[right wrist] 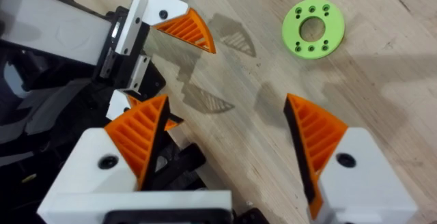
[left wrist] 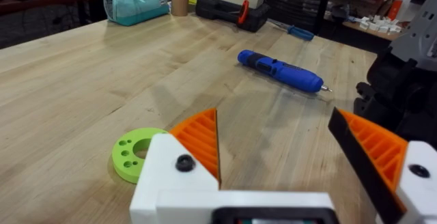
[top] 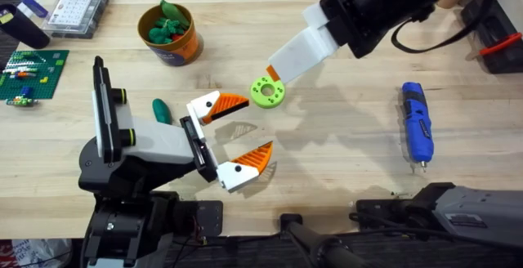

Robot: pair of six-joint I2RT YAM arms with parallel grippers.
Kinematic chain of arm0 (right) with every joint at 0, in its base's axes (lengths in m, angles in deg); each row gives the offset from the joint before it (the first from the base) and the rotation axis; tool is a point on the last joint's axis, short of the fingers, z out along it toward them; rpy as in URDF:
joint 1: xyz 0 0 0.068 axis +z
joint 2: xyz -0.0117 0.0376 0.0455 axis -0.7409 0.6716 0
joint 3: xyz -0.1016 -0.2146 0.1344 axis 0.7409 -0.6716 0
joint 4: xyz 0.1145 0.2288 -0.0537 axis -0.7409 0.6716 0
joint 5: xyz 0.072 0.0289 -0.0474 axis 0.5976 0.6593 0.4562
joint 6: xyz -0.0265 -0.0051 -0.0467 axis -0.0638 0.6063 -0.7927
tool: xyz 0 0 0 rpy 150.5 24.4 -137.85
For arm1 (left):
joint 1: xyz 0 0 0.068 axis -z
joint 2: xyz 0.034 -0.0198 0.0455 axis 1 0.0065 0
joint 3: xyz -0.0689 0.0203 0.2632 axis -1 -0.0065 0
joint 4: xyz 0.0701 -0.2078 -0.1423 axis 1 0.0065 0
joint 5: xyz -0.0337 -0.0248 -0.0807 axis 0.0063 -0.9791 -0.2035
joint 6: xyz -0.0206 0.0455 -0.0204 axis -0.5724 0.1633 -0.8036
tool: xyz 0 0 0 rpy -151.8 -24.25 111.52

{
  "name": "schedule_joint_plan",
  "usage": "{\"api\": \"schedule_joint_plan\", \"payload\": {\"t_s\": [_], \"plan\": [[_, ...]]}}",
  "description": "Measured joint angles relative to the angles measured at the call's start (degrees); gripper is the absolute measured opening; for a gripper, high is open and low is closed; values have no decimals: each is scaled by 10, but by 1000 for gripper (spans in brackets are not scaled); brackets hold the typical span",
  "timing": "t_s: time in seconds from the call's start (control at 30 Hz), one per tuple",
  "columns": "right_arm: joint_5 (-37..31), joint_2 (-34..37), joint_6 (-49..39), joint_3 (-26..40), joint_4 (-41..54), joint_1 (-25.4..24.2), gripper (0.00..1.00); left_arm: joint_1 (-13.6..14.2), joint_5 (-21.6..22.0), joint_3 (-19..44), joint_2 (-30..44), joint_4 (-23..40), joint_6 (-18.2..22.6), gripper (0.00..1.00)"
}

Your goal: Pick up the gripper from the table and insert it into the empty holder that is missing its gripper. Then pick up a screw, insert it into the mounting hole, and use the screwdriver to tighten it. Finally, clean up the table by picking up the vegetable and placing it into the bucket.

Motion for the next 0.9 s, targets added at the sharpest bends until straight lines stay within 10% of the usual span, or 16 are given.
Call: {"api": "schedule_joint_plan", "payload": {"t_s": [0.4, 0.9], "plan": [[0, 0, 0, 0, 4, 0, 986, 0, -1, 0, 0, 2, -1, 953], [0, 0, 0, 0, 4, 0, 986, 0, -3, 0, 0, 2, -6, 103]]}}
